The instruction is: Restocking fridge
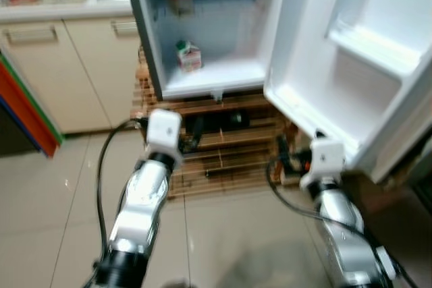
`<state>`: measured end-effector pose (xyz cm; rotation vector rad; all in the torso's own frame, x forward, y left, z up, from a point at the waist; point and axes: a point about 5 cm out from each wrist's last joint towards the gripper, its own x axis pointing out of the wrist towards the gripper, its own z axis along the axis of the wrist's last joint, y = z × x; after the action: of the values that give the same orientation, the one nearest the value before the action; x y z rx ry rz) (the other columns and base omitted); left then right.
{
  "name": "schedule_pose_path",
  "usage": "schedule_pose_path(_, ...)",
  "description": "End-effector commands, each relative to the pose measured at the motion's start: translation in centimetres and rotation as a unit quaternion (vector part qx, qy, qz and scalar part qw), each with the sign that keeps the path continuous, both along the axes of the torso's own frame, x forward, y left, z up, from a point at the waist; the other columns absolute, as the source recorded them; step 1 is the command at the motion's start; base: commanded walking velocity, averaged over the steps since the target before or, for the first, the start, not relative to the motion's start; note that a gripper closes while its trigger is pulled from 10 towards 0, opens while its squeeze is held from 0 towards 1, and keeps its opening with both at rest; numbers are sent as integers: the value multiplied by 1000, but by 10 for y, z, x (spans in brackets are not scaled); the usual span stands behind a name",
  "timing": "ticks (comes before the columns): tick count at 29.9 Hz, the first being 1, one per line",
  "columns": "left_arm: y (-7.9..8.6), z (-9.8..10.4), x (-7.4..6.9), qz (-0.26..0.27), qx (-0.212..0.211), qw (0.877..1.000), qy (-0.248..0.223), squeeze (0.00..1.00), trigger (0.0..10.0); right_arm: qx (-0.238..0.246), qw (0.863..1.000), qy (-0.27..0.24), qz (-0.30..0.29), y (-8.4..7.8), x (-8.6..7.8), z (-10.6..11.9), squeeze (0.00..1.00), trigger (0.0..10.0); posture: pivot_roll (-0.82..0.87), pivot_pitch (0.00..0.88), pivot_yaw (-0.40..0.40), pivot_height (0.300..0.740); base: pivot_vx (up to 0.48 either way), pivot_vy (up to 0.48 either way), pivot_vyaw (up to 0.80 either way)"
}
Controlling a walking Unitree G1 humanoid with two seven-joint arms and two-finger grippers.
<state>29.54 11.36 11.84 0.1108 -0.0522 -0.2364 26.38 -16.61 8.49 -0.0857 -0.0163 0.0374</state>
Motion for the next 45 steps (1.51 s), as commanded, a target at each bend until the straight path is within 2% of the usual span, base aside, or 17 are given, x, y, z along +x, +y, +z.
schedule_pose_path(1, 5, 3, 3, 8, 10, 1000, -6, 0, 10000, 6, 1000, 3, 2, 3, 2, 1, 0, 10000, 8, 11, 25, 740, 0, 0, 0)
schedule_pose_path(5, 5, 1, 5, 5, 20, 1000, -4, 0, 10000, 4, 1000, 4, -2, 2, 2, -1, 0, 10000, 6, 16, 31, 740, 0, 0, 0)
schedule_pose_path(10, 10, -1, 8, 17, 16, 1000, 12, 0, 10000, 27, 999, 11, -45, -10, 2, -4, 0, 10000, 17, 57, 35, 740, 0, 0, 0)
schedule_pose_path(17, 16, -1, 9, 24, 13, 999, 16, 0, 10000, 26, 998, 5, -49, -5, 1, -4, 0, 10000, 20, 87, 47, 740, 0, 0, 0)
schedule_pose_path(21, 8, 6, 20, 29, 4, 1000, 7, 0, 10000, 21, 999, -5, -31, 2, 6, 2, 0, 10000, 11, 103, 46, 740, 0, 0, 0)
schedule_pose_path(26, -4, 12, 27, 30, -8, 1000, 1, 0, 10000, 18, 999, -13, -38, -1, 16, 6, 0, 10000, -10, 88, 49, 740, 0, 0, 0)
schedule_pose_path(30, -15, 14, 33, 20, -18, 1000, -3, 0, 10000, 16, 998, -31, -47, -6, 24, 17, 0, 10000, -45, 49, 21, 740, 0, 0, 0)
schedule_pose_path(45, -7, 7, 35, 21, -7, 1000, 3, 0, 10000, 21, 998, -22, -62, -9, 13, 10, 0, 10000, -31, 59, 51, 740, -69, -58, 0)
